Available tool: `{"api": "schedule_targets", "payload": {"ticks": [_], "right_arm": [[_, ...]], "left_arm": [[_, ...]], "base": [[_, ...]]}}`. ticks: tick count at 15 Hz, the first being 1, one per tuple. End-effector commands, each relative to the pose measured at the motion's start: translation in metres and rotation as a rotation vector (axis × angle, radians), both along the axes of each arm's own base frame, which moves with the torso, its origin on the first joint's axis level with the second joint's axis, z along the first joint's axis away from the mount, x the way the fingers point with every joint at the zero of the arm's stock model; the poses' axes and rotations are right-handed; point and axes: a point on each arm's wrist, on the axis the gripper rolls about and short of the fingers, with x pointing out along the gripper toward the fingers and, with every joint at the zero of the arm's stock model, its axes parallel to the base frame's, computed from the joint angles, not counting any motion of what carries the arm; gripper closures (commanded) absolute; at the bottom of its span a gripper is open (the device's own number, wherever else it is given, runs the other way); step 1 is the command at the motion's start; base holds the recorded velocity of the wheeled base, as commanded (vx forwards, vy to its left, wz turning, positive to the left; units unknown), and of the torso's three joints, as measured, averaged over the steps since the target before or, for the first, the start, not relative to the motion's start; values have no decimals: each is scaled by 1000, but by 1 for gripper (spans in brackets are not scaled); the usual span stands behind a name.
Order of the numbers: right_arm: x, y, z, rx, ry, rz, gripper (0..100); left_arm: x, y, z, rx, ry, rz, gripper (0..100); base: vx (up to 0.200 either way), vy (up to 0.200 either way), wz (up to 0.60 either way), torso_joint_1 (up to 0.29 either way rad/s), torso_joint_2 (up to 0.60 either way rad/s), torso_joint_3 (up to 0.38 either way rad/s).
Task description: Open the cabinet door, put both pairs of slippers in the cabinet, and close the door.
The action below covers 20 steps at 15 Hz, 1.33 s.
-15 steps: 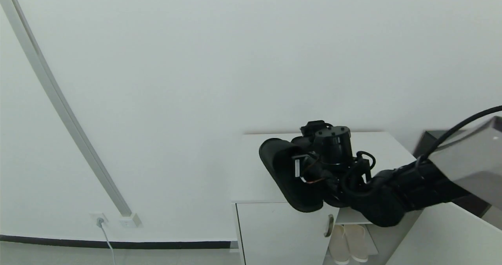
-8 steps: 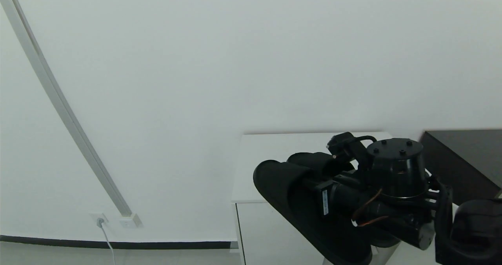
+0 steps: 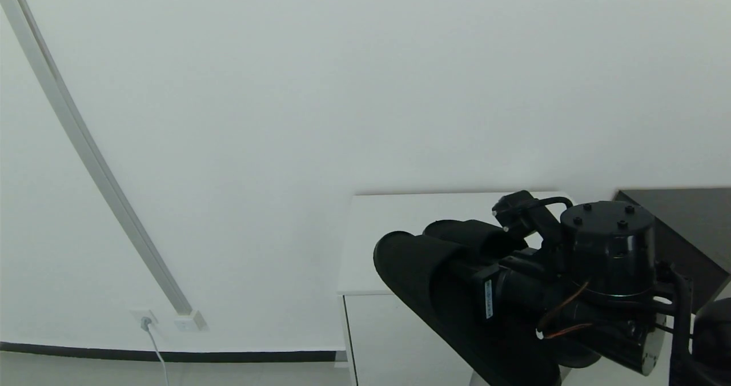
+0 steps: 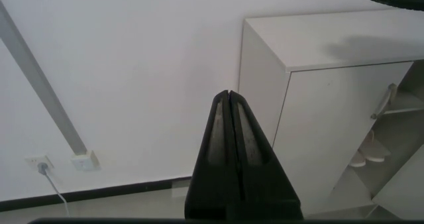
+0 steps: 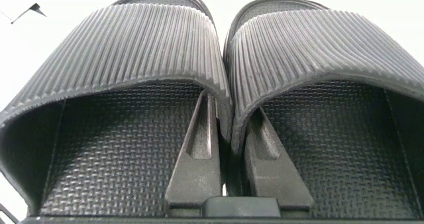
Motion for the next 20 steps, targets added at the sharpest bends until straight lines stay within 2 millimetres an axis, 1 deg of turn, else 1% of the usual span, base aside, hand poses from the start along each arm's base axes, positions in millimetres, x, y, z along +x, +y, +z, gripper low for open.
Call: {"api": "schedule_targets", "payload": {"ticks": [1,8,12,14,20], "right_arm": [[-1,1,-1,-3,3,6,100],[-1,2,-5,-11,10,6,100],[-1,3,-6,-16,14,8,100],[-1,3,-10,-26,23,5,100],[-1,3,-11,-26,23,6,100]], "left_arm": [[0,0,0,-1,0,0,100],[0,0,0,-1,0,0,100],[0,0,0,-1,0,0,100],[0,0,0,-1,0,0,100],[0,0,0,-1,0,0,100]], "base": [[-200,0,0,22,2,-2],[-200,0,0,-1,2,5],[0,0,0,0,0,0],[0,0,0,0,0,0],[0,0,0,0,0,0]]}}
